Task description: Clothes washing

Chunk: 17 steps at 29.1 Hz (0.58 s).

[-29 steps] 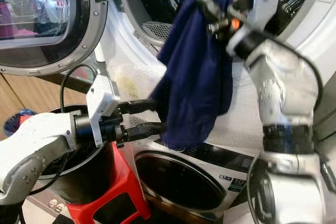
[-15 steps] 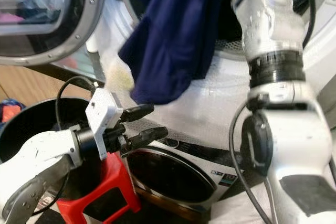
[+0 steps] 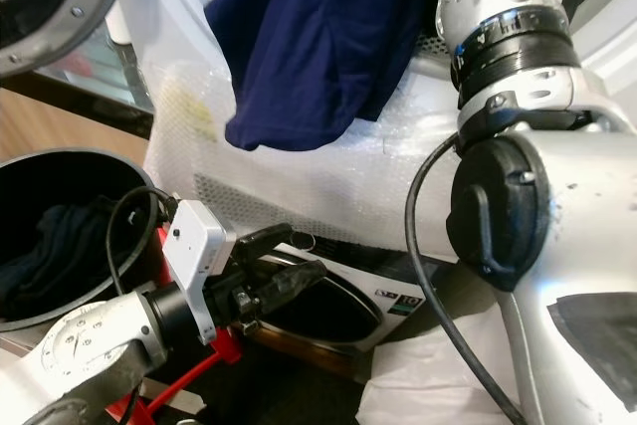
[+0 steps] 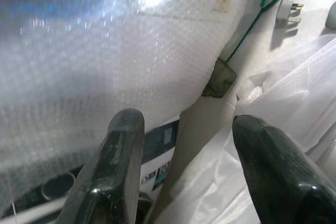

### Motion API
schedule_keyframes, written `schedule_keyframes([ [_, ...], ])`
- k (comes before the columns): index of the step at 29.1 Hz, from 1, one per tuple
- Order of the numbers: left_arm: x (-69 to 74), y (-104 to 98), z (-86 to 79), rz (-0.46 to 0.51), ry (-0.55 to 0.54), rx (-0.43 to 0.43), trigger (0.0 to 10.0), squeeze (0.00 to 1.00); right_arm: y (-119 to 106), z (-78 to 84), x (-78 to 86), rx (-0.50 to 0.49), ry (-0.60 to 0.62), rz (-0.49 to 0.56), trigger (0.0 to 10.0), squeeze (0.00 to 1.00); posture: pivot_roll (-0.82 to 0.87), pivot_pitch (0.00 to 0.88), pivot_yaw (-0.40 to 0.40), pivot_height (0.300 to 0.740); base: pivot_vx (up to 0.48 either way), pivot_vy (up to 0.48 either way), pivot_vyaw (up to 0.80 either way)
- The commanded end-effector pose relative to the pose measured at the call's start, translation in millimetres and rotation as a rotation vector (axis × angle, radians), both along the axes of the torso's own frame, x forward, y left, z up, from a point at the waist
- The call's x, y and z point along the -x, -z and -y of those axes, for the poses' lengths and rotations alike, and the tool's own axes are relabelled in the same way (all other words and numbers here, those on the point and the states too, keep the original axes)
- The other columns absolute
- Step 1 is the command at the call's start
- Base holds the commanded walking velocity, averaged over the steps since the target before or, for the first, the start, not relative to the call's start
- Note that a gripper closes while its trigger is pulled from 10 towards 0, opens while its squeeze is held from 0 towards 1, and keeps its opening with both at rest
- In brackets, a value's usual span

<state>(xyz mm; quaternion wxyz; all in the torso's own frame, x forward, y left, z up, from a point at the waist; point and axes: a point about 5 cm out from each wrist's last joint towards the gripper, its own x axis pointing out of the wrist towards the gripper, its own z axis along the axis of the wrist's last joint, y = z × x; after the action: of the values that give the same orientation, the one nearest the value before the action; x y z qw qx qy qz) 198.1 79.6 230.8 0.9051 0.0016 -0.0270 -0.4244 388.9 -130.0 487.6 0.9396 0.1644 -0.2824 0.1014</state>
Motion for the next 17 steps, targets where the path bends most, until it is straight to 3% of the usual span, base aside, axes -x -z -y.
schedule_keyframes([
  [1,8.8,0,5.1,-0.006,0.019,0.006,10.0,0.00,-25,11.5,13.1,-0.077,0.037,0.082,10.0,0.00,0.10,0.278,-0.226,0.740,0.000,0.000,0.00],
  [3,11.5,2,5.9,-0.024,-0.001,0.018,10.0,0.00,-36,22.1,19.9,-0.170,0.069,0.116,10.0,0.00,0.10,0.279,-0.232,0.740,0.000,0.000,0.00],
  [4,11.5,2,5.9,-0.024,-0.001,0.018,10.0,0.00,-36,22.1,19.9,-0.170,0.069,0.116,10.0,0.00,0.10,0.279,-0.232,0.740,0.000,0.000,0.00],
  [7,16.1,6,8.3,-0.060,-0.028,0.044,10.0,0.00,-55,47.1,35.7,-0.311,0.120,0.210,10.0,0.00,0.10,0.266,-0.247,0.740,0.000,0.000,0.00],
  [10,18.5,6,9.5,-0.070,-0.035,0.051,10.0,0.00,-60,56.5,41.2,-0.355,0.140,0.235,10.0,0.00,0.11,0.260,-0.247,0.740,0.000,0.000,0.00],
  [14,20.9,7,12.6,-0.091,-0.049,0.068,10.0,0.00,-83,99.5,71.6,-0.556,0.175,0.403,10.0,0.00,0.12,0.235,-0.251,0.740,0.000,0.000,0.00],
  [17,20.7,7,12.8,-0.096,-0.057,0.074,10.0,0.00,-86,103.2,75.6,-0.589,0.150,0.427,10.0,0.00,0.12,0.234,-0.250,0.740,0.000,0.000,0.00],
])
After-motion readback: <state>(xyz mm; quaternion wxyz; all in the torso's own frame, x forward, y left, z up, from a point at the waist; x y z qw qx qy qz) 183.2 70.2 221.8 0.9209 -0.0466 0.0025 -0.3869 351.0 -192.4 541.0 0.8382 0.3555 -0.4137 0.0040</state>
